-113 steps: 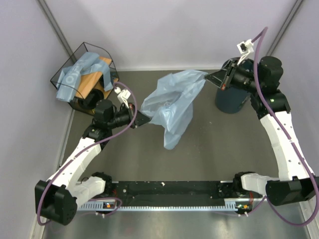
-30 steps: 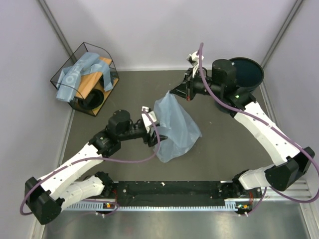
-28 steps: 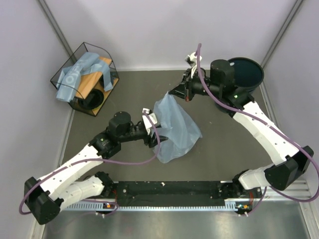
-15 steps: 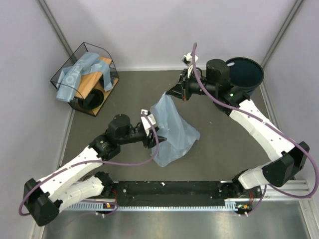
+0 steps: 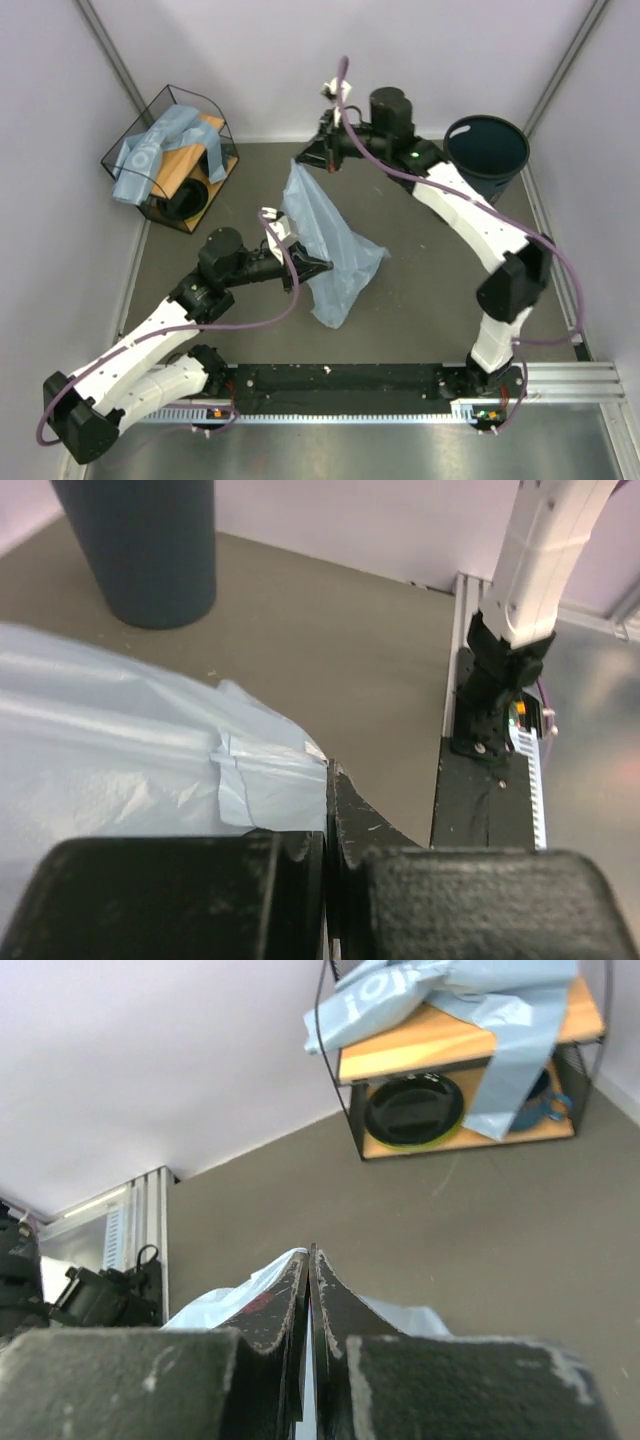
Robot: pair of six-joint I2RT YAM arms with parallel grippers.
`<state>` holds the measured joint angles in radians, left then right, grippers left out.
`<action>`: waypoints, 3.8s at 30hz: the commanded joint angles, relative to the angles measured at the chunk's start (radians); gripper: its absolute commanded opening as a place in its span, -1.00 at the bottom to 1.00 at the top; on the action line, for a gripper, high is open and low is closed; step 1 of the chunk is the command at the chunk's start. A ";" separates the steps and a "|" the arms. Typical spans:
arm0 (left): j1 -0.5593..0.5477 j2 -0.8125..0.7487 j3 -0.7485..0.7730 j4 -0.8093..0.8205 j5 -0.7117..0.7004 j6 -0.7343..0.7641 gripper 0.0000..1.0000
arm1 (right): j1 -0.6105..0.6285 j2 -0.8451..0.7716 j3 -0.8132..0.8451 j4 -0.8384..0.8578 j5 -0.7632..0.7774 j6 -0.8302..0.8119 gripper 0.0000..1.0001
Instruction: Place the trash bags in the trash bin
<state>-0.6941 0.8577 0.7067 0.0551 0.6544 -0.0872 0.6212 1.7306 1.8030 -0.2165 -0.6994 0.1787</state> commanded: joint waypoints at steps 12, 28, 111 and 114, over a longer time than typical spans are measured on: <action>0.304 -0.023 -0.139 0.132 0.194 -0.311 -1.00 | -0.164 -0.296 -0.218 -0.401 0.066 -0.237 0.44; 0.403 0.165 -0.153 0.348 0.335 -0.559 -1.00 | 0.058 -0.209 -0.625 -0.055 0.058 0.298 0.32; 0.470 0.242 -0.253 0.453 0.344 -0.672 -1.00 | 0.141 0.122 -0.663 0.361 0.609 0.581 0.20; 0.470 0.242 -0.256 0.453 0.352 -0.678 -1.00 | 0.141 0.126 -0.645 0.378 0.586 0.555 0.14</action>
<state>-0.2287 1.1057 0.4629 0.4442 0.9798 -0.7574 0.7506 1.8431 1.0954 0.1387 -0.1272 0.7597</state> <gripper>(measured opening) 0.010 0.582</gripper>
